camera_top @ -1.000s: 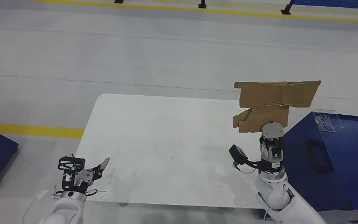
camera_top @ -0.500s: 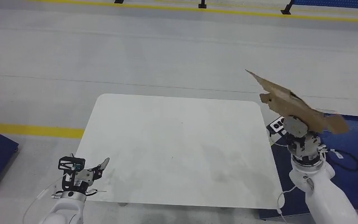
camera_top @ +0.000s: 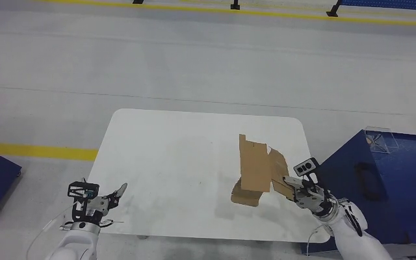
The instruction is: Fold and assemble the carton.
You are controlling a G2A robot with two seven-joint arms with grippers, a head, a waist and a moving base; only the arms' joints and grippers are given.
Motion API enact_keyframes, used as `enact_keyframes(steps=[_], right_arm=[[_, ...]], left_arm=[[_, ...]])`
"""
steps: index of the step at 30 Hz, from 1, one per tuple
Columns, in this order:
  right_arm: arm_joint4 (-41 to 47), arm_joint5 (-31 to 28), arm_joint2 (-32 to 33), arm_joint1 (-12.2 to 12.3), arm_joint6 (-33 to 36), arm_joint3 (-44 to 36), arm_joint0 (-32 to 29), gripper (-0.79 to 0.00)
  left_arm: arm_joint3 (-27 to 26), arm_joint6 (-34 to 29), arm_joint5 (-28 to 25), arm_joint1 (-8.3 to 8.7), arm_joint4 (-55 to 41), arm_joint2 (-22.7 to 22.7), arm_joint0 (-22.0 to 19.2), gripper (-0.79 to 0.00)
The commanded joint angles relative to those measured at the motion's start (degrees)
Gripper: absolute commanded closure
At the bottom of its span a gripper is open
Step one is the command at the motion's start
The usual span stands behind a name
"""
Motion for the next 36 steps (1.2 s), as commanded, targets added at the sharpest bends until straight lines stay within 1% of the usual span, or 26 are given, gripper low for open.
enact_keyframes(steps=[1,5,6,8,9,11,13,14,15,17,19,20,21,23,25,27,31,35,36], right_arm=[[0.04,0.08,0.05,0.02,0.02,-0.06,-0.04,0.0],[0.04,0.08,0.05,0.02,0.02,-0.06,-0.04,0.0],[-1.73,-0.29,0.18,0.04,-0.55,-1.02,0.09,0.0],[-7.62,-2.4,0.38,0.16,-1.23,-2.41,-0.2,0.0],[-9.43,-2.37,-0.06,0.13,-1.6,-3.14,-0.56,0.0],[-9.29,-0.57,-0.97,-0.06,-1.46,-3.99,-0.85,0.0],[-11.51,0.06,-1.71,-0.15,-1.18,-4.19,-0.47,0.0],[-13.25,0.15,-2.29,-0.2,-0.91,-4.42,-0.19,0.0],[-14.43,0.21,-2.9,-0.28,-0.58,-4.68,0.05,0.0],[-16.68,0.31,-4.21,-0.45,0.47,-5.19,0.65,0.0],[-17.55,0.54,-5.4,-0.68,1.24,-4.99,1.23,0.0],[-17.5,1.06,-6.12,-0.82,1.69,-4.64,1.49,0.0],[-17.23,1.86,-6.76,-0.97,1.94,-4.15,1.89,0.0],[-16.59,3.45,-8.08,-1.29,2.54,-3.26,2.96,0.0],[-17.32,3.15,-9.14,-1.58,2.96,-2.57,3.78,0.0],[-17.6,2.98,-10.01,-1.83,3.31,-2.01,4.25,0.0],[-17.54,3.11,-11.28,-2.3,3.53,-1.38,5.04,0.0],[-18.52,3.04,-12.56,-2.75,2.74,-1.05,5.92,0.0],[-18.75,3.11,-12.89,-2.87,2.66,-0.97,6.22,0.0]], left_arm=[[0.0,0.0,0.0,0.0,0.0,0.0,0.0,-0.785],[0.0,0.0,0.0,0.0,0.0,0.0,0.0,-0.785],[0.0,0.0,0.0,0.0,0.0,0.0,0.0,-0.785],[-1.51,-1.37,-2.49,-0.2,-5.55,0.38,-0.33,-0.785],[-2.7,-3.17,-4.36,-0.36,-11.27,0.38,-0.51,-0.785],[-5.21,-9.47,-9.18,-0.45,-22.79,0.04,-0.71,-0.785],[-7.66,-15.61,-10.97,-0.66,-37.51,-0.4,-1.24,-0.785],[-8.53,-20.65,-11.95,-0.71,-46.37,-0.22,-1.49,-0.785],[-9.04,-26.59,-12.03,-0.66,-55.16,-0.32,-1.99,-0.785],[-8.86,-37.68,-9.61,-0.41,-69.71,-1.23,-4.1,-0.785],[-7.56,-45.71,-7.1,-0.12,-78.0,-1.57,-6.85,-0.785],[-6.64,-49.22,-5.58,-0.04,-81.11,-0.75,-8.02,-0.785],[-5.85,-51.87,-4.48,0.04,-82.95,-0.03,-9.34,-0.785],[-3.79,-53.83,-2.88,-0.06,-86.53,1.97,-11.19,-0.785],[-1.91,-56.67,-0.03,-0.17,-89.19,4.95,-13.02,-0.785],[0.45,-59.38,2.22,-0.25,-92.03,7.01,-15.18,-0.785],[2.89,-62.09,2.55,-0.27,-92.08,10.38,-17.99,-0.785],[2.74,-61.4,1.66,-0.27,-90.72,12.53,-18.41,-0.782],[2.6,-61.58,1.29,-0.24,-90.59,12.89,-18.43,-0.754]])
